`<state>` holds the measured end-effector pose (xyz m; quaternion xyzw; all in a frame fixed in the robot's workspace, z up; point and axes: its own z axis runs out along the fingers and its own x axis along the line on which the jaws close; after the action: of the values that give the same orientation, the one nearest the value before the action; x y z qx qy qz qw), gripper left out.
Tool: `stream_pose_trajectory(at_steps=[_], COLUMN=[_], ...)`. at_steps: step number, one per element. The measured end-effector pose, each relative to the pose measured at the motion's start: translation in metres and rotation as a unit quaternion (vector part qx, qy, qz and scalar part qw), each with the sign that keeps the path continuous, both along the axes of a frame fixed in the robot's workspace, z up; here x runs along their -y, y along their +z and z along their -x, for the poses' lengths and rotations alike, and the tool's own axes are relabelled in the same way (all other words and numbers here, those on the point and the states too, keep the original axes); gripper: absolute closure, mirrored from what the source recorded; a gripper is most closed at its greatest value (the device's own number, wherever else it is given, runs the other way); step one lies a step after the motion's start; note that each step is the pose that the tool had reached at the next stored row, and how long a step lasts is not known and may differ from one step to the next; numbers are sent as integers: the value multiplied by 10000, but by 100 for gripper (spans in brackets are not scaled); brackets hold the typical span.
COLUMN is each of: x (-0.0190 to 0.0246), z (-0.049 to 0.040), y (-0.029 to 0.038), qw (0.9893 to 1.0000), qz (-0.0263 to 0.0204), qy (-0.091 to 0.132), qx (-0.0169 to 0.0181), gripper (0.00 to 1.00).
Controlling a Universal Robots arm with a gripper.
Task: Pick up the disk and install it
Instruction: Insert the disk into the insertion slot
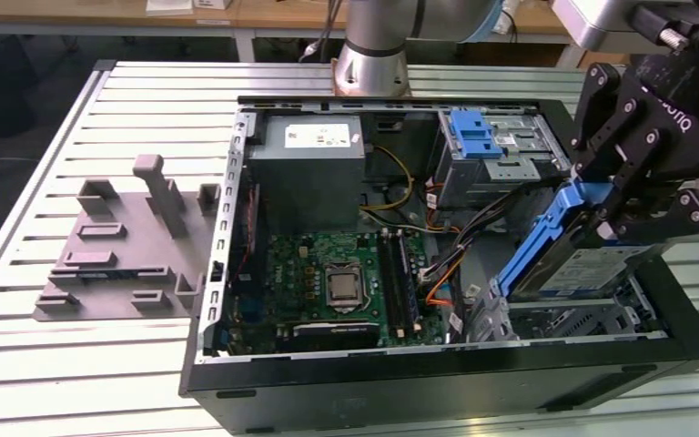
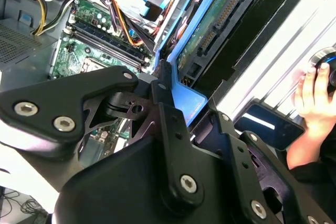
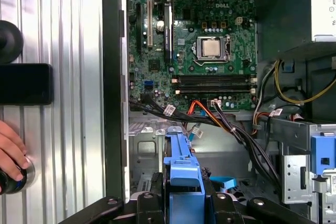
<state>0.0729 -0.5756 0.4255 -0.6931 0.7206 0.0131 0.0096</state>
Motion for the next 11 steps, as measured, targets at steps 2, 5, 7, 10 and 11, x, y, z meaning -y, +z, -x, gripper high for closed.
stream_pose_trajectory(at_steps=[2, 5, 7, 10, 11], x=[0, 0, 0, 0, 0], z=[0, 0, 0, 0, 0], y=[-16, -40, -57, -84, -94], qw=[10000, 10000, 10000, 10000, 10000], qz=[0, 0, 0, 0, 0], qy=[0, 0, 0, 0, 0], qx=[0, 0, 0, 0, 0], gripper=[64, 64, 64, 64, 64])
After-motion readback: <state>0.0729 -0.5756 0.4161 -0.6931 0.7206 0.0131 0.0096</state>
